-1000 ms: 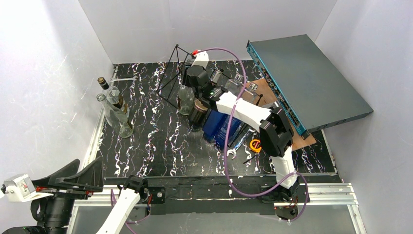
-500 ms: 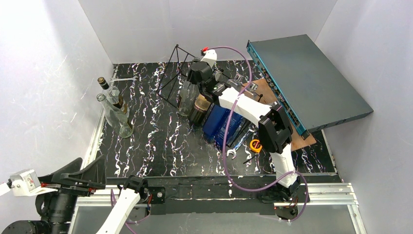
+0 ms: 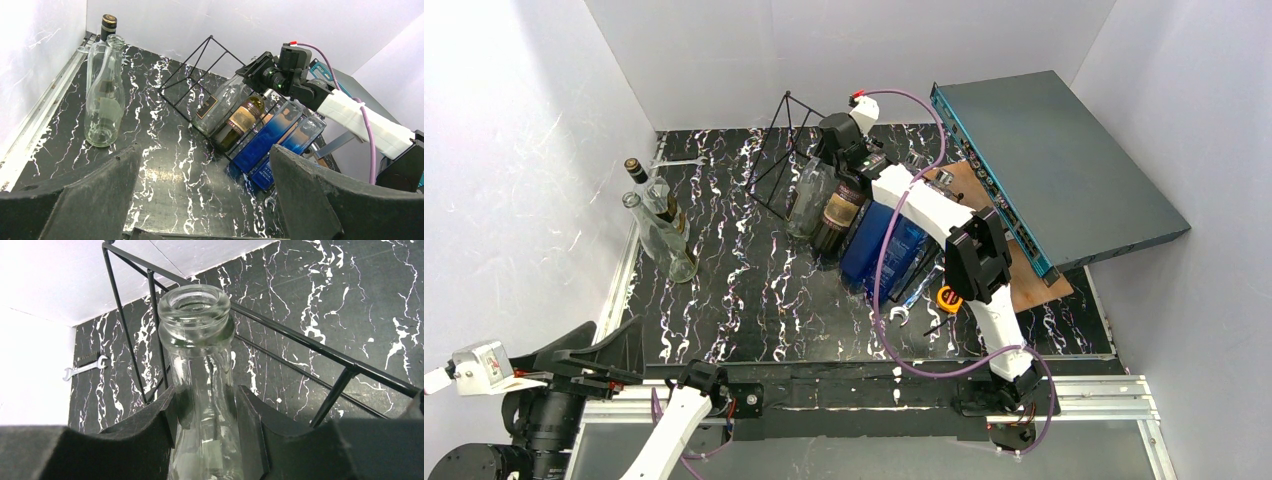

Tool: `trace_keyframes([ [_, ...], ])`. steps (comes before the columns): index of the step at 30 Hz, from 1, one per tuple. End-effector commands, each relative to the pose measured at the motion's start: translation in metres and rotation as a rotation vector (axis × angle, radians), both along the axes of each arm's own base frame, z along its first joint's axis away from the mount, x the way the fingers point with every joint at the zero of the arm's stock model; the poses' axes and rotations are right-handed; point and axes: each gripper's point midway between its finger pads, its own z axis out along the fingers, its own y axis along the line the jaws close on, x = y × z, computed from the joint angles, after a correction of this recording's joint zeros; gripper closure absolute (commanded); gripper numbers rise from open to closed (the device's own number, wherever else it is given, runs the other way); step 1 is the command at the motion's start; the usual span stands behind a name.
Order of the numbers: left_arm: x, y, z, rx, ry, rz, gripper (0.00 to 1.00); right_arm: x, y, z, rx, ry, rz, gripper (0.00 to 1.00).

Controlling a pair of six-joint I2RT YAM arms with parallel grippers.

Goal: Put the wine bottle on the wine rack

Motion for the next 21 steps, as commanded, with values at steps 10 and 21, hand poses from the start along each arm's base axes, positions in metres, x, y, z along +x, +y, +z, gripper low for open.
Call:
trace_keyframes([
  [10, 0.011, -0.002, 0.007, 0.013, 0.007, -0.002, 0.01, -0.003, -0.003, 0.017, -0.026, -0.024, -0.025, 0.39],
  [21, 0.016, -0.008, 0.002, -0.006, 0.031, -0.021, 0.01, -0.015, -0.003, 0.037, -0.013, -0.024, 0.032, 0.19],
])
